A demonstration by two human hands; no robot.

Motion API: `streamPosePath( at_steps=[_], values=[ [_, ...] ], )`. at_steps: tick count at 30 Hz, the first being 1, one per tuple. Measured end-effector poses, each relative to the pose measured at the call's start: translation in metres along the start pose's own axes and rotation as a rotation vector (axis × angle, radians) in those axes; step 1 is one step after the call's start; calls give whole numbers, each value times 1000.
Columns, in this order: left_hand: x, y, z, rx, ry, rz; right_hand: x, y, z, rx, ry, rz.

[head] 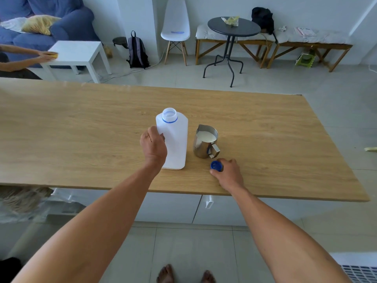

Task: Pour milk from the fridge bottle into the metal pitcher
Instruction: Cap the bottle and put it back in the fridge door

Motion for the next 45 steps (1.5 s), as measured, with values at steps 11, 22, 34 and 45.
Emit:
streamPosePath(
  at_steps=[11,22,34,45],
  values=[
    [5,1,4,67,122,-8,-59,81,50,242,322,270],
    [9,6,5,75,167,-11,-28,242,126,-200,203,610],
    [17,5,-5,24,228,-32,-31,300,127,-697,270,701],
    [17,14,5,47,184,20,-30,308,118,-802,229,684]
  ],
)
Point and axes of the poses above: each hand's wrist, its own x-axis towards the middle knuckle, its own z-axis out of the back of the hand, y = z × x, the point moved 6 cm from there along x, towards the middle knuckle, and after that the axes turned 9 degrees about y, right-handed, at the moved point
